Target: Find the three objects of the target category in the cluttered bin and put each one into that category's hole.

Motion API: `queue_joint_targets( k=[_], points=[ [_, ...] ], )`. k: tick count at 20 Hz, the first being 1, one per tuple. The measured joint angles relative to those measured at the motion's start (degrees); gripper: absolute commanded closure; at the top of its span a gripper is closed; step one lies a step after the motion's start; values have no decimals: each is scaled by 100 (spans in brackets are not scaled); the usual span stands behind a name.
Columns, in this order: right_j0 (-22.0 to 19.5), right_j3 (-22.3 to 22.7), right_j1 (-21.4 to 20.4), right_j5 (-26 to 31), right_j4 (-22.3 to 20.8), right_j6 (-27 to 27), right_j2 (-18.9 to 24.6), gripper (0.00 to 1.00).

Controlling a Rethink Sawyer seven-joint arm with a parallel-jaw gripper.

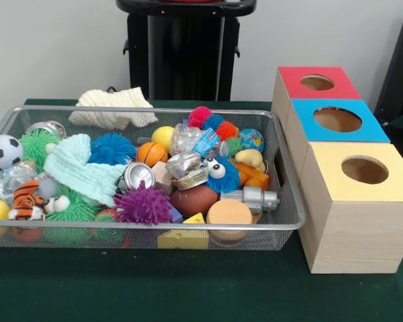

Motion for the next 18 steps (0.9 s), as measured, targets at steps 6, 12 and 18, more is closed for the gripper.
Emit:
queue_joint_targets(
  k=[6,12,18],
  points=[
    [79,0,4,159,-532,0,406,100],
    [135,1,41,271,-932,0,668,100],
    [275,71,136,366,-1487,0,1131,100]
  ],
)
